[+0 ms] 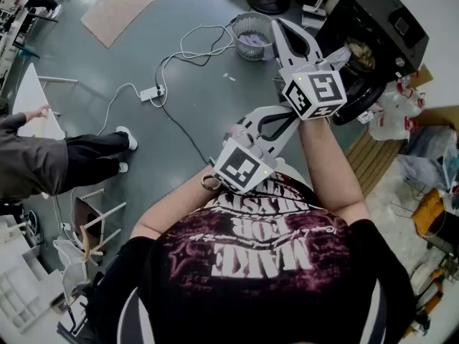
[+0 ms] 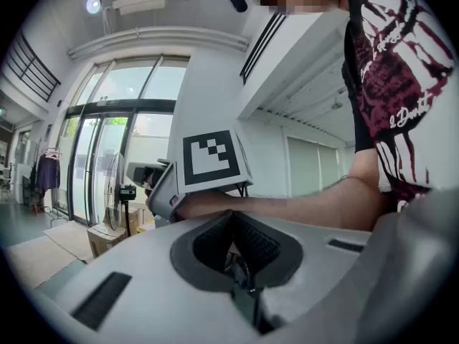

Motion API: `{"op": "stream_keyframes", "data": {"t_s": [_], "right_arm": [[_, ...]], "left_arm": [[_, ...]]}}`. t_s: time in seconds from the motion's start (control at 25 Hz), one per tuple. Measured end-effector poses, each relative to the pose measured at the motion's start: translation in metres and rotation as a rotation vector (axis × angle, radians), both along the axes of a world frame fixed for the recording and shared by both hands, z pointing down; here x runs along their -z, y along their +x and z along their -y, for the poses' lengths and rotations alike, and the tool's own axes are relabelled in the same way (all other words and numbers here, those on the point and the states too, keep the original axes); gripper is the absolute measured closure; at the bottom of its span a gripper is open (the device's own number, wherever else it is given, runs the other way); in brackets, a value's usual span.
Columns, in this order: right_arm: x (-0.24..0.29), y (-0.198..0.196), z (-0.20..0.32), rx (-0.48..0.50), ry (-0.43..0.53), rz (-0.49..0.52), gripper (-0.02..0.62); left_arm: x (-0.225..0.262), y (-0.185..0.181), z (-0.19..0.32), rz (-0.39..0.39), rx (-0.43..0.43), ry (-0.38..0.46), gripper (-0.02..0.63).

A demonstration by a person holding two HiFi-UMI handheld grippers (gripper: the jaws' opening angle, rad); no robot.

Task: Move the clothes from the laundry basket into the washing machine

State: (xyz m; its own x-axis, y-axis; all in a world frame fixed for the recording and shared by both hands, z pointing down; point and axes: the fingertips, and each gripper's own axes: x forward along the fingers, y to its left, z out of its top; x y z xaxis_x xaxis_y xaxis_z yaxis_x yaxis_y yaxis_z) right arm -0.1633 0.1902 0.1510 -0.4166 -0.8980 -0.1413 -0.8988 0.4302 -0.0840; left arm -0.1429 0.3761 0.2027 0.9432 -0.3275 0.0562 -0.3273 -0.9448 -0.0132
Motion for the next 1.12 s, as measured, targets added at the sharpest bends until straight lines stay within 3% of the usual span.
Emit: {"op": "stream_keyframes", "data": {"t_s": [0.24,0.44,0.52,0.64,0.84,1.12], "right_arm": [[-0.007,-0.021,-0.004,0.038,-0.017,-0.042,0.592],[-0.013,-0.012,-0.013,0.016,-0.025,-0.048,0.591],[-0.013,-0.007,-0.016,-0.013,-0.003,-0.109,0.591],[-0.021,0.011,-0.022,-0.056,0.003,-0.177,0.591],[-0.036,0.057,-0.032,-0.126,-0.033,-0.169,0.591],[-0.052,0.074,-0.045,-0.161,-0.063,-0.166,0.591]], "left_arm": [[-0.002,-0.011,-0.003,-0.035,-0.118,-0.054,0.607],[-0.006,-0.007,-0.014,-0.045,-0.193,0.012,0.607],[-0.010,-0.008,-0.012,-0.062,-0.201,-0.022,0.607],[-0.022,-0.030,0.024,-0.042,-0.057,-0.060,0.607],[-0.032,-0.098,0.112,-0.009,0.298,0.020,0.607],[-0.030,-0.161,0.191,0.008,0.529,0.045,0.607]]}}
